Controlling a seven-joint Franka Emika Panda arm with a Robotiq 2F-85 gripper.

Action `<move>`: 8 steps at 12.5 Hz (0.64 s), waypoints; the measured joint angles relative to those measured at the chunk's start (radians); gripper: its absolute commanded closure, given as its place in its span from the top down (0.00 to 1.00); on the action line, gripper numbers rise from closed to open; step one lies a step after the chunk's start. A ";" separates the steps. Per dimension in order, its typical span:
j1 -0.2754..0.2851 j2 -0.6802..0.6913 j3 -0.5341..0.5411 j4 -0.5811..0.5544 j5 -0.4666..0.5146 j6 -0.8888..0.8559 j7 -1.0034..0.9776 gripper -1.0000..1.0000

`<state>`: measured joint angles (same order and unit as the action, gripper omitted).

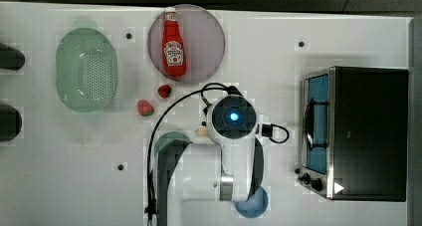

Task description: Pick banana from table and place on oven.

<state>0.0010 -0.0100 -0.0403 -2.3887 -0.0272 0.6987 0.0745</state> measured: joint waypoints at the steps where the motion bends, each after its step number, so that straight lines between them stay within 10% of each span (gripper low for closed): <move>1: -0.001 0.036 0.009 0.006 -0.003 0.029 -0.001 1.00; 8: 0.005 0.245 0.041 -0.008 0.020 0.266 0.004 1.00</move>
<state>0.0059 0.2354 0.0007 -2.3965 -0.0072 0.9644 0.0781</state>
